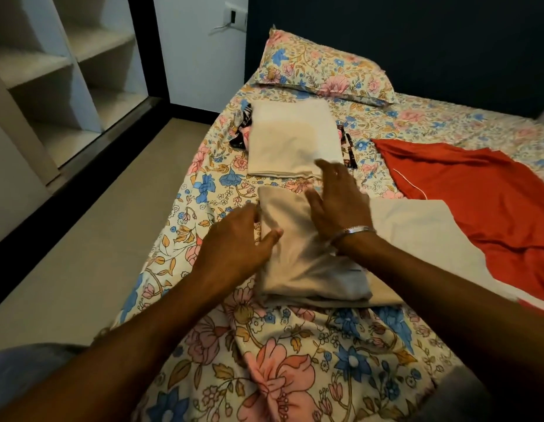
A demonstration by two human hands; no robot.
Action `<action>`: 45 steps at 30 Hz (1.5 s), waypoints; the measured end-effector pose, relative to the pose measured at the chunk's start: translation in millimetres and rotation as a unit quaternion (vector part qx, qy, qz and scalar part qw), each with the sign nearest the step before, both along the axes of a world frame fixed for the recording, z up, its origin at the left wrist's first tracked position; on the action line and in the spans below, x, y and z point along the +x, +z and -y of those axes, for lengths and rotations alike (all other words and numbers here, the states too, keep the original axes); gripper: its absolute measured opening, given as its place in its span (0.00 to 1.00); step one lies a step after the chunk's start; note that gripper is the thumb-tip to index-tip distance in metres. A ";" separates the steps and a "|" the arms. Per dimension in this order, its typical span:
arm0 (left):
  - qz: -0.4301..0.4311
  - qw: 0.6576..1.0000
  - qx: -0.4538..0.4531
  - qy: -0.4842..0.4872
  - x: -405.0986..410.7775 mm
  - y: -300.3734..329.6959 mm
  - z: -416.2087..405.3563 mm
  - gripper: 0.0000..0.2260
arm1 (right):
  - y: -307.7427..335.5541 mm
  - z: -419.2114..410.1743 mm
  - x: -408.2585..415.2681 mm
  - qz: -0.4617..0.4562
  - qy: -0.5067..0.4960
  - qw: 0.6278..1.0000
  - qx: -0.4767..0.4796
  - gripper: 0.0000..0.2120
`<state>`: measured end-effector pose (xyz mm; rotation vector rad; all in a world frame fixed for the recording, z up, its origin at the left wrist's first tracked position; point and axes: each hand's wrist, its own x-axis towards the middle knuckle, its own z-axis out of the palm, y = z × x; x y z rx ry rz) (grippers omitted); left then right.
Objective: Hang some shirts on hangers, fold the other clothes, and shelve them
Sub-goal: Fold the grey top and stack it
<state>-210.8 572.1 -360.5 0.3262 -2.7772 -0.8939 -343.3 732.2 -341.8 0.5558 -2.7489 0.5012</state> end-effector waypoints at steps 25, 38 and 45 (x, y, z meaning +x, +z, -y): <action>0.106 0.976 -0.139 -0.126 -6.2 -54.6 -33.2 0.34 | -62.9 -28.6 47.2 0.154 0.067 0.973 0.156 0.31; 0.108 0.854 0.503 0.081 0.0 -11.2 -13.3 0.14 | 9.3 14.3 85.0 0.149 0.032 0.988 0.010 0.23; 0.115 0.875 0.457 0.113 -38.4 3.3 9.7 0.14 | 15.8 28.9 128.8 0.139 0.055 0.977 0.155 0.26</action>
